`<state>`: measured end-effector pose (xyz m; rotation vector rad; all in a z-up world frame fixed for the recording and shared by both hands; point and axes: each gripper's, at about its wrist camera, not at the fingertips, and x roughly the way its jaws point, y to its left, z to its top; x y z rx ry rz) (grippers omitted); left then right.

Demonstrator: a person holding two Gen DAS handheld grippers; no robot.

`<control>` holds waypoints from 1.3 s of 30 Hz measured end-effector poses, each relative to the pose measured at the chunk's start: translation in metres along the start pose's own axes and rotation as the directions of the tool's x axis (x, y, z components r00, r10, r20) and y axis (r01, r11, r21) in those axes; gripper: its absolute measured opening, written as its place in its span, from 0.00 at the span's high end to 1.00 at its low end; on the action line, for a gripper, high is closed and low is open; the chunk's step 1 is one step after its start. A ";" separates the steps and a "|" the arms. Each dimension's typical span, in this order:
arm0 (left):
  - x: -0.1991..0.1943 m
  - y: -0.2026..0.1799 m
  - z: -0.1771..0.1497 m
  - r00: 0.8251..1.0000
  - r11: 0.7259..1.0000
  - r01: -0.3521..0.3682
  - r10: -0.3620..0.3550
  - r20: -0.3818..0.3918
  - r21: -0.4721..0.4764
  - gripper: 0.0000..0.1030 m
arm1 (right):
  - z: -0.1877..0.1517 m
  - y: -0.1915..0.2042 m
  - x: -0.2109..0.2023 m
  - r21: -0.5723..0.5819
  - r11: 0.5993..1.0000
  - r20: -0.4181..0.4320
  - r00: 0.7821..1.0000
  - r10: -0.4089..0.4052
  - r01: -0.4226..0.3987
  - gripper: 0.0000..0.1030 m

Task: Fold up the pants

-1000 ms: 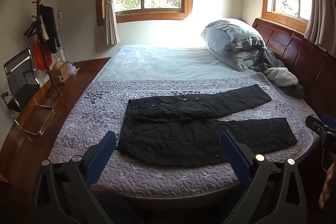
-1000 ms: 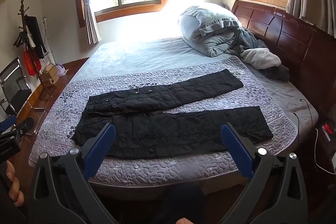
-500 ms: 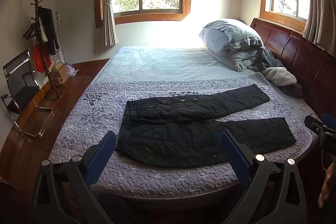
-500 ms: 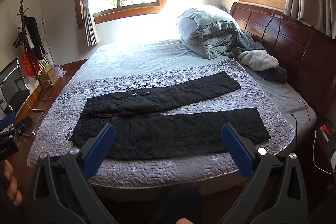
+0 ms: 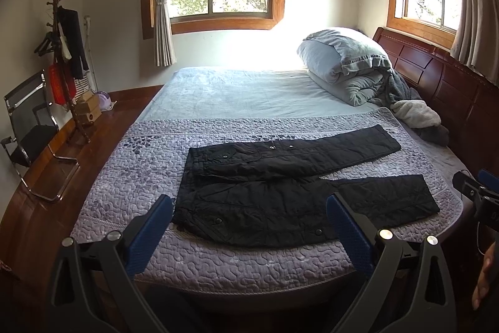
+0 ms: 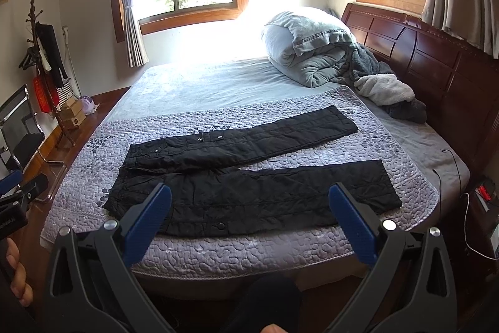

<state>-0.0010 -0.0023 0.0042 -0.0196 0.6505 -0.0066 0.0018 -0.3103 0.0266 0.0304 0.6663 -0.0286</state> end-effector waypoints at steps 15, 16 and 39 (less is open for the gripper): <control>-0.002 0.002 0.001 1.000 1.000 0.000 0.000 0.000 -0.006 0.03 | -0.001 -0.002 0.001 0.006 1.000 -0.004 1.000 0.003 -0.003 0.02; -0.002 0.002 0.001 1.000 1.000 -0.002 0.002 0.000 -0.005 0.03 | -0.001 -0.002 0.001 0.006 1.000 -0.003 1.000 0.004 -0.004 0.02; -0.003 0.003 0.002 1.000 1.000 -0.003 0.003 -0.002 -0.009 0.03 | 0.000 -0.002 0.002 0.007 1.000 -0.007 1.000 0.008 -0.008 0.02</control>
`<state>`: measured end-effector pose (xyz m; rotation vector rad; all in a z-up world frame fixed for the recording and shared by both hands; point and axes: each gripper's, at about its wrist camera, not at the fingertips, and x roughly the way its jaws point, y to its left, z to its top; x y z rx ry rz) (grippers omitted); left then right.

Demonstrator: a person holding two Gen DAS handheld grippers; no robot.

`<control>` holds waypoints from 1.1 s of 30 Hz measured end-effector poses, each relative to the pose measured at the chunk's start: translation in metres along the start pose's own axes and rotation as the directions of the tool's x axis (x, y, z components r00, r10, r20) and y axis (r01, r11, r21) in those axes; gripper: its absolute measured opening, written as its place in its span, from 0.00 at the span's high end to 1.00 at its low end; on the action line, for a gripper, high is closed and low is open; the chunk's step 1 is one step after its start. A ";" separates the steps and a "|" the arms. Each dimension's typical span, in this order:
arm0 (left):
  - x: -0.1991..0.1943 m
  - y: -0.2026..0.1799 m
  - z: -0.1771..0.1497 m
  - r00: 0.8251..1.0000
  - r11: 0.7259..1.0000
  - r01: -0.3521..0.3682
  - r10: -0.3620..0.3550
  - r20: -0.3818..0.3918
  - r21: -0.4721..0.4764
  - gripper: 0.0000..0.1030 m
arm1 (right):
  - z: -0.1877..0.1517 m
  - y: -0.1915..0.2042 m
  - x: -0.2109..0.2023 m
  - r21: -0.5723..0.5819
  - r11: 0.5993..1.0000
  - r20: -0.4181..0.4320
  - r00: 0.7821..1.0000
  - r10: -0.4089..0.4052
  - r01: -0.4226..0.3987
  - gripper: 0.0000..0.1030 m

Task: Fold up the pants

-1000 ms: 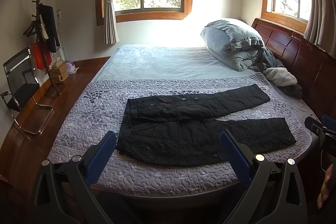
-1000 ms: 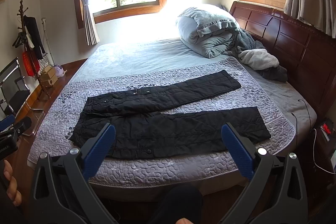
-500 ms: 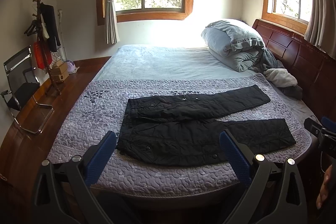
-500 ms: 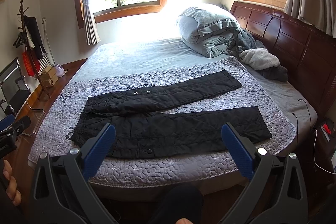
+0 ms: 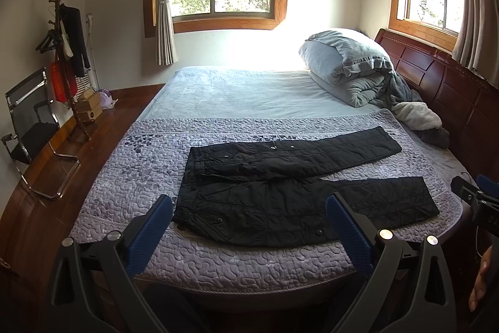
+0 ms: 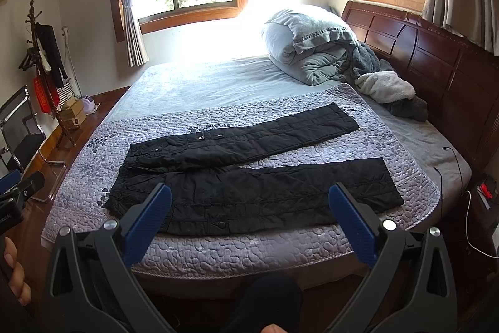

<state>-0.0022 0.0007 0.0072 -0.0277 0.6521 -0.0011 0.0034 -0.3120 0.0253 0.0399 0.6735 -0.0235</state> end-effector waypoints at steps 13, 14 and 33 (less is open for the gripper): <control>0.041 0.033 -0.010 0.987 0.988 0.143 -0.147 -0.067 -0.061 0.03 | -0.006 -0.018 0.032 0.016 0.996 0.017 0.996 0.091 -0.091 0.02; 0.053 0.044 -0.014 0.972 0.973 0.216 -0.222 -0.078 -0.087 0.03 | -0.008 -0.025 0.053 0.030 0.992 -0.048 0.991 0.128 -0.126 0.02; 0.389 0.244 -0.135 0.762 0.666 0.054 -0.509 -0.400 -0.744 0.04 | -0.135 -0.236 0.291 0.665 0.743 -0.339 0.855 0.393 -0.078 0.02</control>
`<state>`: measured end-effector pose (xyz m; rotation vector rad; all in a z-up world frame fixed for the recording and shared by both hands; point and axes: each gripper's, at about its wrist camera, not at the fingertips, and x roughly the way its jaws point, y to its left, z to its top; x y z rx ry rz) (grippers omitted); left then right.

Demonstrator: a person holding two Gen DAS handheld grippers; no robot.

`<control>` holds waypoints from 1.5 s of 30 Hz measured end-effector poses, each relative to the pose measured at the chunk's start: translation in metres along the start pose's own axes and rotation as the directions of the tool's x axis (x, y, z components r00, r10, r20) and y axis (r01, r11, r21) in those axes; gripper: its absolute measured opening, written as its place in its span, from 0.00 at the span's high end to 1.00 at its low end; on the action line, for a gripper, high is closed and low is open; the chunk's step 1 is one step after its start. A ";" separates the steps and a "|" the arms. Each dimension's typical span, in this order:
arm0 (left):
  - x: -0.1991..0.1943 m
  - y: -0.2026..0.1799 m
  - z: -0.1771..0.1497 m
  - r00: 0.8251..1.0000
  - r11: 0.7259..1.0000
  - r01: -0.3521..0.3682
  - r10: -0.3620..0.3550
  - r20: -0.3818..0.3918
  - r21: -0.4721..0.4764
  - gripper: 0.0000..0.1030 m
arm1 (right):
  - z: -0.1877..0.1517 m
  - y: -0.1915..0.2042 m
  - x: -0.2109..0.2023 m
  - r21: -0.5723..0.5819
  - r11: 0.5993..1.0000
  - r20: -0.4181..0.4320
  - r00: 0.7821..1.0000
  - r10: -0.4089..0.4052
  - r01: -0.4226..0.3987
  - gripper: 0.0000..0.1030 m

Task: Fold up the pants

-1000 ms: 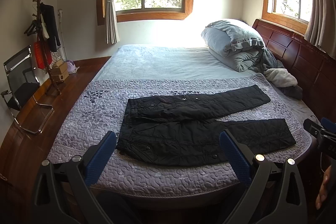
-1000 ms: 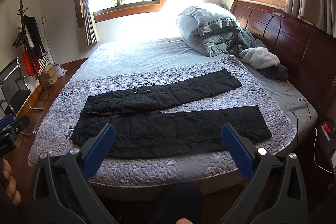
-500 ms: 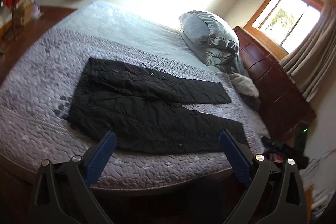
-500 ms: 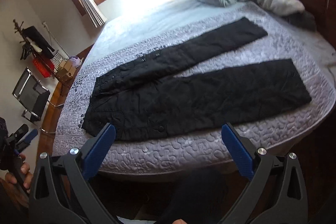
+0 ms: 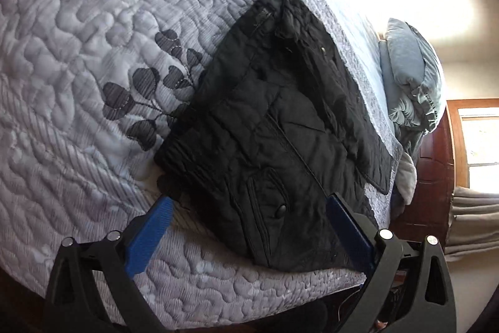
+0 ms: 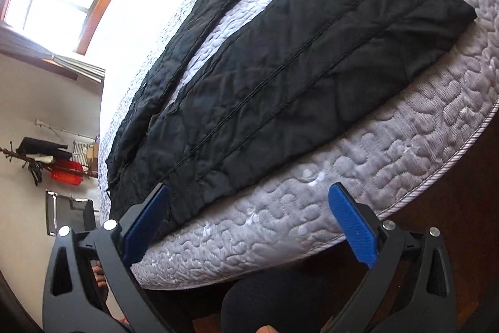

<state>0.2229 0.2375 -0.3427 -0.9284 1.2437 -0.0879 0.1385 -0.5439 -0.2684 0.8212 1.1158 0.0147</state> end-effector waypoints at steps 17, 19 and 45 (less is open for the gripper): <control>0.012 0.018 -0.012 0.996 0.994 -0.050 0.057 0.069 -0.102 0.54 | 0.101 -0.192 -0.037 0.415 0.885 0.257 0.960 0.108 -0.211 0.31; 0.017 0.018 -0.010 0.996 0.992 -0.008 0.019 0.083 -0.124 0.42 | 0.111 -0.202 -0.032 0.429 0.877 0.260 0.959 0.109 -0.216 0.31; -0.086 0.095 -0.026 0.954 0.963 -0.108 0.170 0.245 -0.248 0.44 | 0.096 -0.134 -0.009 0.238 0.970 0.047 0.998 0.039 -0.050 0.39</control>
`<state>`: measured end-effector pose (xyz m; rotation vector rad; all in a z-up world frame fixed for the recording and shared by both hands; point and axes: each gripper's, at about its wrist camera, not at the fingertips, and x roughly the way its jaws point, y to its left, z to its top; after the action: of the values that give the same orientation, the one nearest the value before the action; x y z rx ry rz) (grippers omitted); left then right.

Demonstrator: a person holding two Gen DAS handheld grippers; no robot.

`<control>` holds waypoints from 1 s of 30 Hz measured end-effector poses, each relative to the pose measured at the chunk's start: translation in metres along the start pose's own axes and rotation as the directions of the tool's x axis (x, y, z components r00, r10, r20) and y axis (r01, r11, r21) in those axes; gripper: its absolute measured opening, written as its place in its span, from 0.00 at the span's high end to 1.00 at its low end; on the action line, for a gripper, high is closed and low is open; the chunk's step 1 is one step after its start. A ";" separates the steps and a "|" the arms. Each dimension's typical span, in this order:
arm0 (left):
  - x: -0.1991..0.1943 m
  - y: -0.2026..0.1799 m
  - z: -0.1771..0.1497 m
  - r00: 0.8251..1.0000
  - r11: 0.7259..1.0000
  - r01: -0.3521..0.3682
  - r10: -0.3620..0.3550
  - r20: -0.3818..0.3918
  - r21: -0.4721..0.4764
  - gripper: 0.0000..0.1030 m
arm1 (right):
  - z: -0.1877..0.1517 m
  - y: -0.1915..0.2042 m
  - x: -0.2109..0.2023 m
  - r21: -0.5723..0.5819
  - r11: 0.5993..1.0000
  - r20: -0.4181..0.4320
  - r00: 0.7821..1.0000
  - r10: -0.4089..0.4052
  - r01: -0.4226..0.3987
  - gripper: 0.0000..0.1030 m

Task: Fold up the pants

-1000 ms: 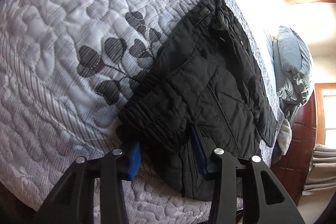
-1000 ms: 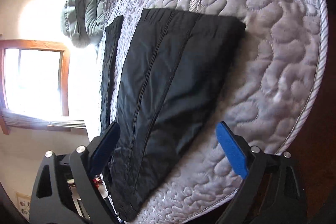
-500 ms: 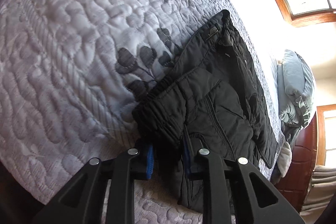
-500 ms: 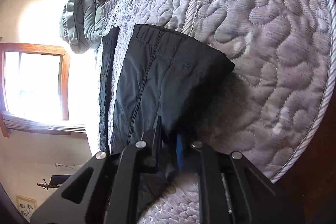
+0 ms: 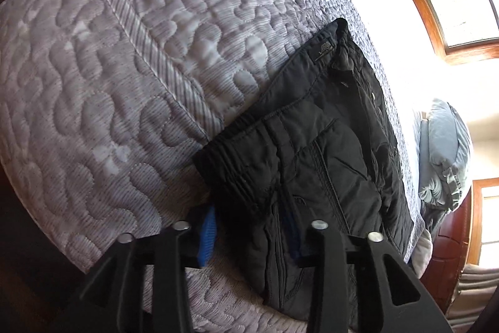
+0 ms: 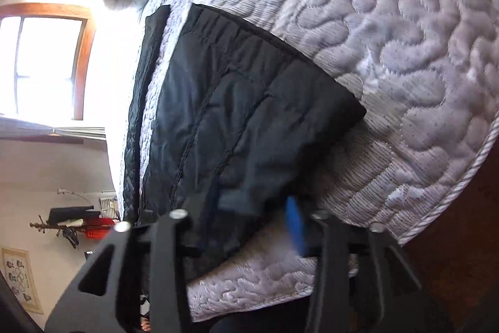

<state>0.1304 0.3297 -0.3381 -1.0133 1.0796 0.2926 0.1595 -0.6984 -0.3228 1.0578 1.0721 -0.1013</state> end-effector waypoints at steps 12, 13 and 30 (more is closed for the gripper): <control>0.002 -0.151 0.138 0.994 0.915 0.108 -0.090 -0.064 0.390 0.04 | 0.051 0.131 -0.034 -0.333 0.938 0.034 0.996 -0.088 0.094 0.11; 0.019 -0.163 0.149 0.993 0.913 0.102 -0.073 -0.090 0.395 0.04 | 0.055 0.145 -0.020 -0.345 0.935 0.019 0.996 -0.086 0.087 0.11; 0.169 -0.205 0.218 0.970 0.844 0.073 0.064 -0.234 0.531 0.33 | 0.143 0.276 0.144 -0.475 0.880 -0.115 0.990 -0.080 0.016 0.11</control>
<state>0.4737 0.3498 -0.3469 -0.5478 1.2869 -0.1484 0.4776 -0.5993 -0.2412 0.5981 1.1672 0.1890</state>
